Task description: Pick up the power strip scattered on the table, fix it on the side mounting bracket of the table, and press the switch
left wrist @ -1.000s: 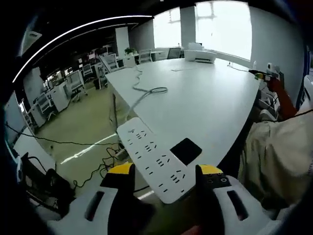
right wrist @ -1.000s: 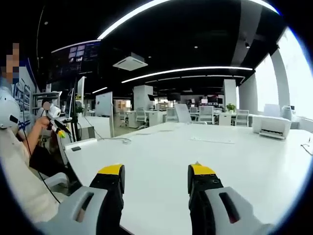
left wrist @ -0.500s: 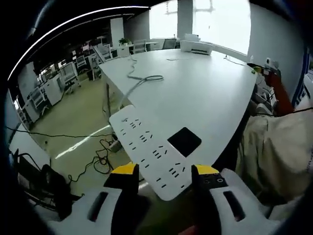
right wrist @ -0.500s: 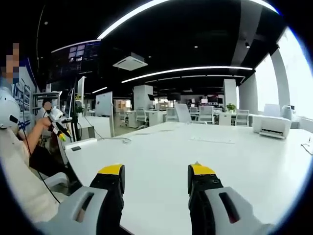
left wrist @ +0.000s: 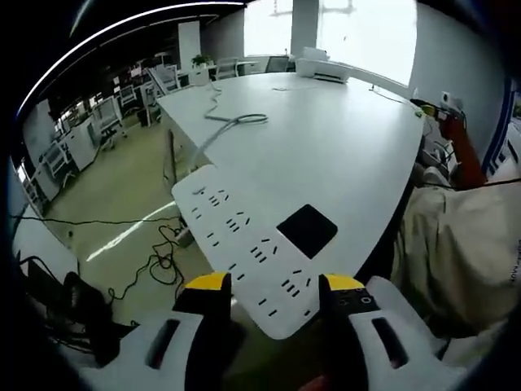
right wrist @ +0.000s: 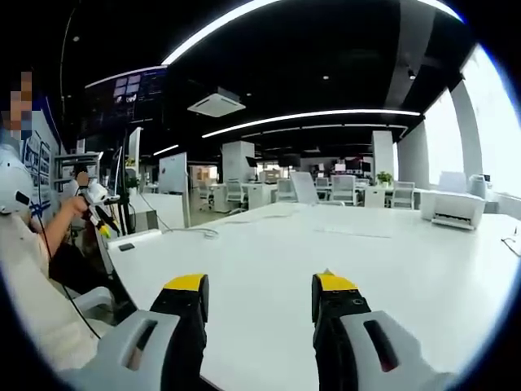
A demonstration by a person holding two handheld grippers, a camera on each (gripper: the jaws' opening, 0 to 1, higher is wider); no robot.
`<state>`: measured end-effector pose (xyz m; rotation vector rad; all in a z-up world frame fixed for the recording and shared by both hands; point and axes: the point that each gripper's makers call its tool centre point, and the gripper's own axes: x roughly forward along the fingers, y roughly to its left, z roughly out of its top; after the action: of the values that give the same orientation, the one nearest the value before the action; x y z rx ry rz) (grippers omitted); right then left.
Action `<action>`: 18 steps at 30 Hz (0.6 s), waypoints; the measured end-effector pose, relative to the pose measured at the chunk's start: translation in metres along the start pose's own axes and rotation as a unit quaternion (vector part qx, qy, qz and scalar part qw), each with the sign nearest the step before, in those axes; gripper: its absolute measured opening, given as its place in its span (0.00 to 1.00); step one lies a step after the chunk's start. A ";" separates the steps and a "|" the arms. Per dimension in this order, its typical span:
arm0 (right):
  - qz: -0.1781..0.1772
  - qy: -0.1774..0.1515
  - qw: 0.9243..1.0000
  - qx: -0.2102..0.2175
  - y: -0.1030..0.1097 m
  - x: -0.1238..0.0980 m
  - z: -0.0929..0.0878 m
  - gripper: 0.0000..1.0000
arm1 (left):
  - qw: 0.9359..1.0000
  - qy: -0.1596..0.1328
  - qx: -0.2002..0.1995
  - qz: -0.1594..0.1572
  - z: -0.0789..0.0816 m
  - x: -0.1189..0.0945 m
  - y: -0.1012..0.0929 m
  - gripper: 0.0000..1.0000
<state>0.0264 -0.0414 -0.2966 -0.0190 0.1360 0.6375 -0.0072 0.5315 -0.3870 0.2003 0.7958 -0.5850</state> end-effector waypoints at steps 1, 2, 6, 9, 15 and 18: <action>0.000 0.000 1.000 0.000 0.000 0.000 0.000 0.47 | 1.000 0.001 -0.001 -0.003 0.000 0.001 -0.001 0.47; 0.001 0.000 1.000 0.000 0.000 0.000 0.000 0.47 | 1.000 0.004 0.000 -0.004 -0.001 0.002 -0.001 0.47; 0.001 -0.001 1.000 0.000 0.001 0.000 0.000 0.47 | 1.000 0.013 0.010 -0.007 -0.004 0.003 -0.002 0.47; 0.004 0.002 1.000 -0.001 0.004 0.002 -0.001 0.46 | 1.000 0.012 0.015 -0.007 -0.005 0.006 -0.001 0.46; 0.009 0.003 1.000 -0.003 0.007 0.003 -0.001 0.46 | 1.000 0.013 0.004 -0.017 -0.008 0.007 0.001 0.47; 0.008 0.003 1.000 -0.002 0.006 0.002 -0.001 0.46 | 0.999 0.014 0.007 -0.030 -0.008 0.008 -0.001 0.45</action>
<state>0.0244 -0.0349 -0.2978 -0.0230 0.1412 0.6536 -0.0080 0.5297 -0.3983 0.1988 0.8271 -0.6450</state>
